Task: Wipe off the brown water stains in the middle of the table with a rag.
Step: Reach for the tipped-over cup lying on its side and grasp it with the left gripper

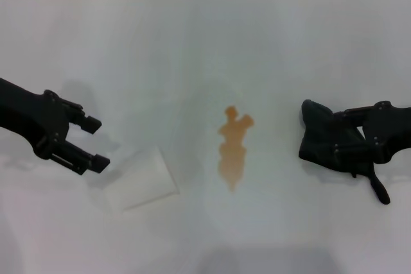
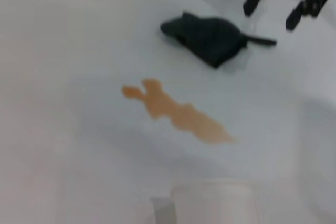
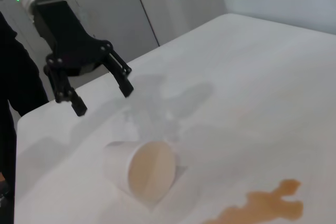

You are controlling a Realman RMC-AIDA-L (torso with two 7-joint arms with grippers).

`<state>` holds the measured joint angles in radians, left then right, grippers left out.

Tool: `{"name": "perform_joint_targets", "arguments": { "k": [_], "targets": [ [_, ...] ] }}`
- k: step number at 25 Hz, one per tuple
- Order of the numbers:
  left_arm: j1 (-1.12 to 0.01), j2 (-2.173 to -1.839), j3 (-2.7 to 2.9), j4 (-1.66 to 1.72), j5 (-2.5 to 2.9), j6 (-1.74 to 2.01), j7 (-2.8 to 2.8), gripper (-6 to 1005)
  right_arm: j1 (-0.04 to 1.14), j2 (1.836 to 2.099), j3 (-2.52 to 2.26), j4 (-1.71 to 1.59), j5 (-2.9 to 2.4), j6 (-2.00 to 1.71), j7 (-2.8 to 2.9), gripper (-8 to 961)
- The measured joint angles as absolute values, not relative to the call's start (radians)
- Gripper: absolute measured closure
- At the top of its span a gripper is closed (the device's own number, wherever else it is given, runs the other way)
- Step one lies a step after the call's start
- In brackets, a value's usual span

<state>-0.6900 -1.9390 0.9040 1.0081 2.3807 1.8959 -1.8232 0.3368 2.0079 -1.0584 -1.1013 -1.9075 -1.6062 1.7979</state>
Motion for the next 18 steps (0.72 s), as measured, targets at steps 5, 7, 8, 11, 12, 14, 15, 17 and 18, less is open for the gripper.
{"name": "perform_joint_targets", "arguments": {
  "k": [5, 7, 8, 11, 12, 14, 15, 17, 18],
  "targets": [
    [-0.73, -1.953, 0.938, 1.004, 2.43, 1.908, -1.835, 124, 0.337, 2.009, -1.061, -1.099, -1.901, -1.606, 1.796, 321],
    [-0.737, -1.956, 0.94, 1.004, 2.438, 1.909, -1.841, 124, 0.337, 2.009, -1.061, -1.099, -1.895, -1.607, 1.794, 320],
    [-0.739, -1.957, 0.942, 1.003, 2.441, 1.91, -1.843, 124, 0.337, 2.009, -1.061, -1.099, -1.893, -1.607, 1.793, 320],
    [-0.743, -1.963, 0.958, 1.002, 2.444, 1.91, -1.848, 124, 0.331, 2.01, -1.062, -1.097, -1.885, -1.609, 1.79, 320],
    [-0.745, -1.966, 0.967, 1.002, 2.446, 1.908, -1.849, 124, 0.33, 2.01, -1.062, -1.096, -1.884, -1.61, 1.788, 320],
    [-0.748, -1.972, 0.977, 0.999, 2.451, 1.905, -1.849, 124, 0.328, 2.01, -1.062, -1.092, -1.882, -1.612, 1.784, 319],
    [-0.751, -1.974, 0.979, 0.994, 2.455, 1.904, -1.849, 124, 0.328, 2.01, -1.062, -1.09, -1.882, -1.612, 1.782, 319],
    [-0.76, -1.978, 0.98, 0.984, 2.462, 1.903, -1.849, 124, 0.329, 2.01, -1.062, -1.089, -1.882, -1.613, 1.781, 319],
    [-0.763, -1.981, 0.98, 0.982, 2.469, 1.902, -1.849, 124, 0.329, 2.01, -1.062, -1.089, -1.882, -1.613, 1.781, 319]
  ]
}}
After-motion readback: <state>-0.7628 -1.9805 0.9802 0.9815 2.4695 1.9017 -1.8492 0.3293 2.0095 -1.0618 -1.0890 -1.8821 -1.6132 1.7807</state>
